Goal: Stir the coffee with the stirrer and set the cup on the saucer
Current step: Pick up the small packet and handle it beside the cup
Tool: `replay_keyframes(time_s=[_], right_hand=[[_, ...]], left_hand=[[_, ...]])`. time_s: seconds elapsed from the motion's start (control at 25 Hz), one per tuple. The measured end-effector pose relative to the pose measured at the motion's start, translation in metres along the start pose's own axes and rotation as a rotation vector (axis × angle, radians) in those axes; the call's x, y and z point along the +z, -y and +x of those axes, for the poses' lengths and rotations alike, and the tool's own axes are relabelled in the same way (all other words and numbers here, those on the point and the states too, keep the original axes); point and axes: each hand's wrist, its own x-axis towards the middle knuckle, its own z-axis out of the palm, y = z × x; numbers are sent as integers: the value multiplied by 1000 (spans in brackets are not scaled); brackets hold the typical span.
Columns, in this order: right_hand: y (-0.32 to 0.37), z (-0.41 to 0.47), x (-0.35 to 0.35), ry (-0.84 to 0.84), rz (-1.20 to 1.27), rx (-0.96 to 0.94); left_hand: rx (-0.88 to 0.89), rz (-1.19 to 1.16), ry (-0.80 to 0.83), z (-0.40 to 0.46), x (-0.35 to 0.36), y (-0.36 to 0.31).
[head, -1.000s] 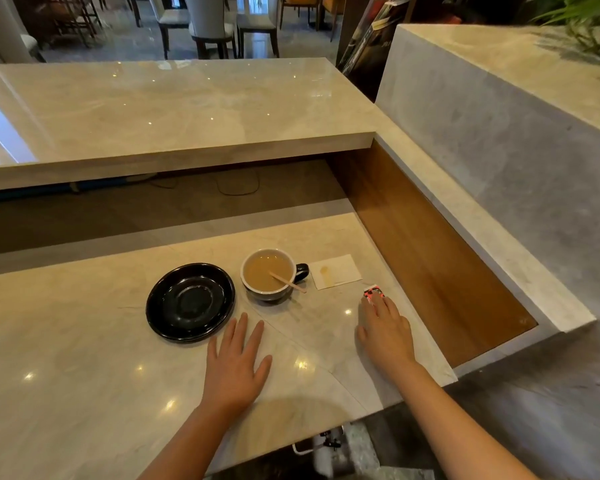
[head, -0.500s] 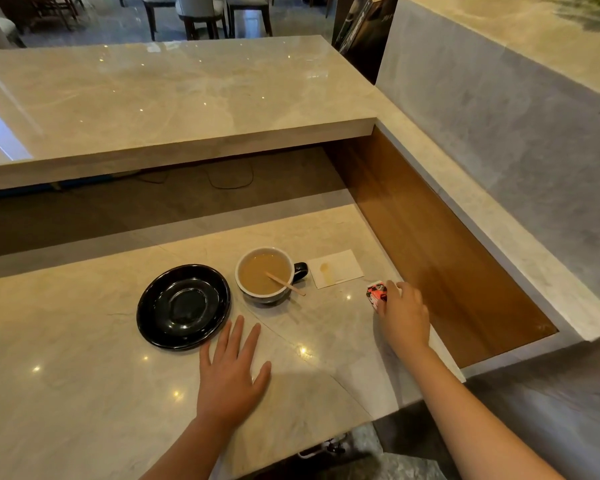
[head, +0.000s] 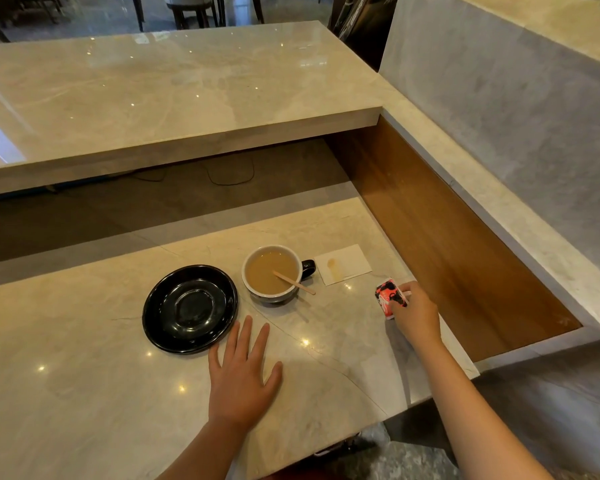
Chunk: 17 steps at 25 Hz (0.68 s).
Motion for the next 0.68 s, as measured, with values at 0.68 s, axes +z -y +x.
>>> replay_keyframes(time_s=[0.68], right_hand=[[106, -23, 19, 186, 365, -497]], left_hand=[[-13, 16, 29, 2, 6, 4]])
